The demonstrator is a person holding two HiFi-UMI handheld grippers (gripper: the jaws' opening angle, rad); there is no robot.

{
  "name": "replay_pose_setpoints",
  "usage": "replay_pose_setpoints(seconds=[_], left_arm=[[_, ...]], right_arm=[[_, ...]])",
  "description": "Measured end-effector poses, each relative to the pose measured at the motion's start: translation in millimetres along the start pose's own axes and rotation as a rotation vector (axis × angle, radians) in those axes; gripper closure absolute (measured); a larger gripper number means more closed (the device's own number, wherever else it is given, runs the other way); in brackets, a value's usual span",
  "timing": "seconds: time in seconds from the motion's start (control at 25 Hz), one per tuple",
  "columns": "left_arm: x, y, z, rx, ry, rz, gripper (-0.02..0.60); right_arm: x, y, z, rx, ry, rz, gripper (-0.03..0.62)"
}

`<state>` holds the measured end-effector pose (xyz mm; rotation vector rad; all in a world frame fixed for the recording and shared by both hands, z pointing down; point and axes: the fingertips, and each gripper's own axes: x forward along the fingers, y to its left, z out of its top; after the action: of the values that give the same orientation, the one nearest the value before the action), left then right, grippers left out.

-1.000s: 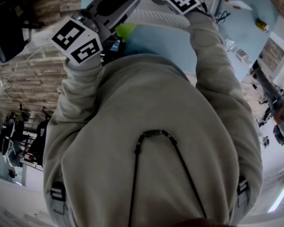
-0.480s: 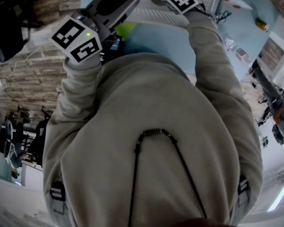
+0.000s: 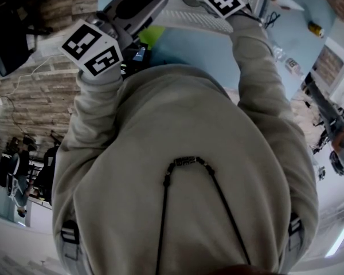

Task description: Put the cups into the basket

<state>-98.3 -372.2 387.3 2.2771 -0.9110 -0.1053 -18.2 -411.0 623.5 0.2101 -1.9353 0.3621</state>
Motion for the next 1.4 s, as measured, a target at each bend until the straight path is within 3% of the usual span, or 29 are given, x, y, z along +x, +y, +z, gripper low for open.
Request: replay_pose_setpoints(seconds=[0.16, 0.4, 0.44, 0.56, 0.68, 0.88, 1.4], left_arm=[[-3, -7, 6, 0.022, -0.010, -0.004, 0.584], [-7, -37, 11, 0.069, -0.025, -0.021, 0.584], [-9, -43, 12, 0.079, -0.027, -0.023, 0.584], [-16, -56, 12, 0.104, -0.031, -0.027, 0.584], [-22, -69, 13, 0.129, -0.035, -0.031, 0.584], [-27, -99, 5, 0.162, -0.028, -0.055, 0.584], [-25, -157, 4, 0.256, -0.013, -0.096, 0.584]], right_arm=[[-50, -10, 34, -0.005, -0.126, -0.068, 0.367], [-125, 8, 51, 0.007, -0.322, -0.061, 0.379], [-138, 14, 54, 0.018, -0.371, -0.052, 0.401], [-177, 30, 60, 0.087, -0.555, -0.040, 0.545], [-208, 51, 59, 0.113, -0.692, 0.004, 0.579], [-239, 86, 39, 0.045, -0.732, -0.023, 0.582], [-293, 121, 8, 0.085, -0.844, -0.053, 0.582]])
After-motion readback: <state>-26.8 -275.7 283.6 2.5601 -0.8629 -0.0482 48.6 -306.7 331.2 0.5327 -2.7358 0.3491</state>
